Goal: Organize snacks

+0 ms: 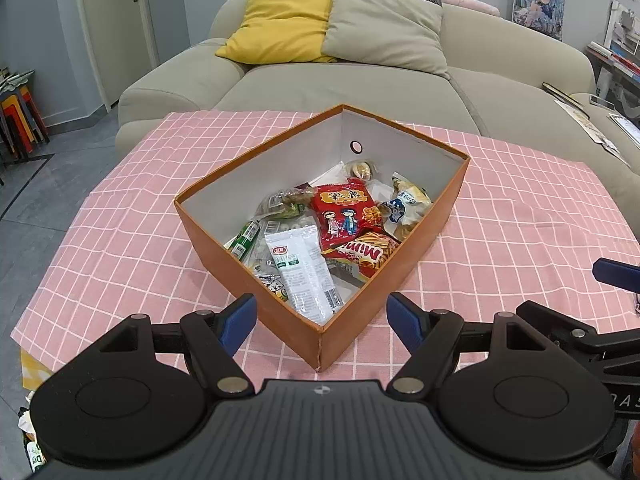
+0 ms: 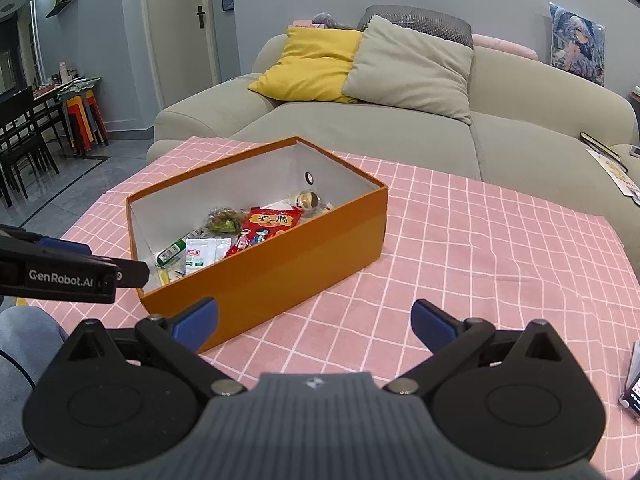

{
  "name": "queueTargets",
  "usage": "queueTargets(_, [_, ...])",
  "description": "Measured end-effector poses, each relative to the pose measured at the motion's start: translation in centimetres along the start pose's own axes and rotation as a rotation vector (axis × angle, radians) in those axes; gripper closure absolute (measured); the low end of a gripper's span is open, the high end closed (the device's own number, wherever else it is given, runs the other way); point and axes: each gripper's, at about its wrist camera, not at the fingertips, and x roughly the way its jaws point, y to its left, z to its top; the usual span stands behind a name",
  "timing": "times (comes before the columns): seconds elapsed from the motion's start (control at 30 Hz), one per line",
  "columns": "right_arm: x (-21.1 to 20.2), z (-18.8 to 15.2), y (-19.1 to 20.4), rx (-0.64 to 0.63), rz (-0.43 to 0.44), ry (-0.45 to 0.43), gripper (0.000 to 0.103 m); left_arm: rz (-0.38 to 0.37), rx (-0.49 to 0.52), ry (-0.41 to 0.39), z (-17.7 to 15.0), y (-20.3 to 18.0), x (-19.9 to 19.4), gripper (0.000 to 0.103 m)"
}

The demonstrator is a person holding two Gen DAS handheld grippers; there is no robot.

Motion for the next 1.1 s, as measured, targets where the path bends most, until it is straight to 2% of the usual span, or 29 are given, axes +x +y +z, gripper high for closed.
queueTargets(1.1, [0.09,-0.09,0.7,-0.033,0.006,-0.004,0.004,0.014,-0.012,-0.003,-0.04,0.5,-0.21,0.016])
